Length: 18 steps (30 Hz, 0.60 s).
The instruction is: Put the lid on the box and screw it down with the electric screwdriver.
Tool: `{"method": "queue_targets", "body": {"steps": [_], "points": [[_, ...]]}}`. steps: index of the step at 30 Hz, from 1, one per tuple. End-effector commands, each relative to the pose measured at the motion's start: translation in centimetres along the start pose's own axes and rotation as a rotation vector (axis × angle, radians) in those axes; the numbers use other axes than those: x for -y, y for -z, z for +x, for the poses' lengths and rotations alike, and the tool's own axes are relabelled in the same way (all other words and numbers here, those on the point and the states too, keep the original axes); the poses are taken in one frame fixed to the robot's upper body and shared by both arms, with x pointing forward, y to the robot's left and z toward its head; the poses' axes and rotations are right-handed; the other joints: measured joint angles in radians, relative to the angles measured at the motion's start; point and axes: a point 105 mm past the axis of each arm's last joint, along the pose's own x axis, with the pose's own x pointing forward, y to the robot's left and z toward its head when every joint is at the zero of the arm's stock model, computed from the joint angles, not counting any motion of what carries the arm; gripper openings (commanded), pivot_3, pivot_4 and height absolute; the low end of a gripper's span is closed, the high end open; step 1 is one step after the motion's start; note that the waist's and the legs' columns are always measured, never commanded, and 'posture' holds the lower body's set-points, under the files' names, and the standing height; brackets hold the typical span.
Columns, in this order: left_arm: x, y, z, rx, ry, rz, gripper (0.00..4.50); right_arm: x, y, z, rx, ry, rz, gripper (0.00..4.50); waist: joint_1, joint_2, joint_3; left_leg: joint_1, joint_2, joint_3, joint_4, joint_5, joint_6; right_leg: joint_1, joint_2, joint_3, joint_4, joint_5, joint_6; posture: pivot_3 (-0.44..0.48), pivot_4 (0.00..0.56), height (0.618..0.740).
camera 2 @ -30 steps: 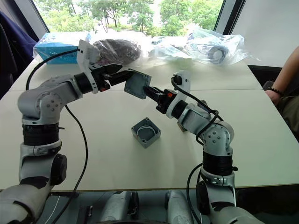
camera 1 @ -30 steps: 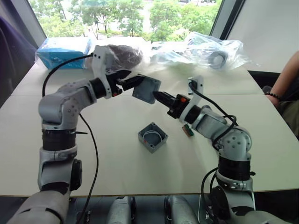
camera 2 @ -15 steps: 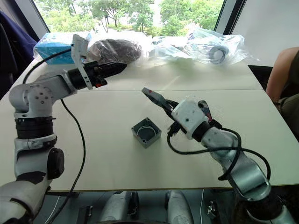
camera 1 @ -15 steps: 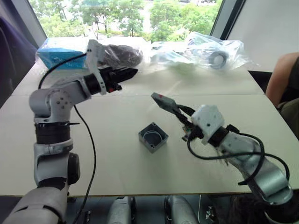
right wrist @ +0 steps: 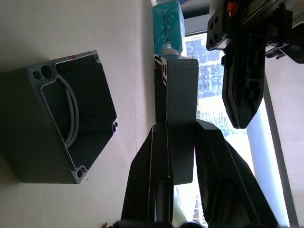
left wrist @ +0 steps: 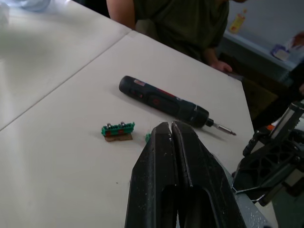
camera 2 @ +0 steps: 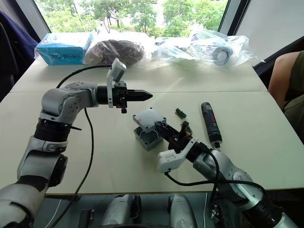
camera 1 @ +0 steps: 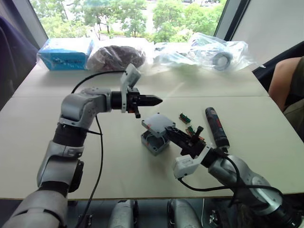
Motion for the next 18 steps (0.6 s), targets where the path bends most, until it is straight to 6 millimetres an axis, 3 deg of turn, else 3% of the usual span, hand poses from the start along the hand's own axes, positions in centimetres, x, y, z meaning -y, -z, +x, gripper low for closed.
{"method": "queue_targets", "body": {"steps": [1,9,18], "points": [[0.0,0.1,-0.1,-0.027,0.016,0.063,0.05,0.2,-0.5,0.0,0.018,0.040,-0.017,0.14,0.000,0.000,0.000,0.000,0.000,0.000,0.000,0.000,0.000,0.000,0.000,0.000,0.000,0.000,0.000,0.000,0.150,0.740],[-0.1,2.7,-0.5,-0.127,0.027,0.099,0.05,-0.9,-0.8,-0.2,0.021,0.035,-0.029,0.14,0.000,0.000,0.000,0.000,0.000,-0.001,0.000,0.000,0.000,0.000,0.000,0.000,0.000,0.000,0.000,0.000,0.150,0.740],[0.1,4.0,-0.1,-0.167,0.032,0.114,0.05,-2.0,-0.2,-0.7,0.012,0.009,-0.055,0.14,0.000,0.000,0.000,0.000,0.000,-0.002,0.000,0.000,0.000,0.000,0.000,0.000,0.000,0.000,0.000,0.000,0.150,0.740]]}}
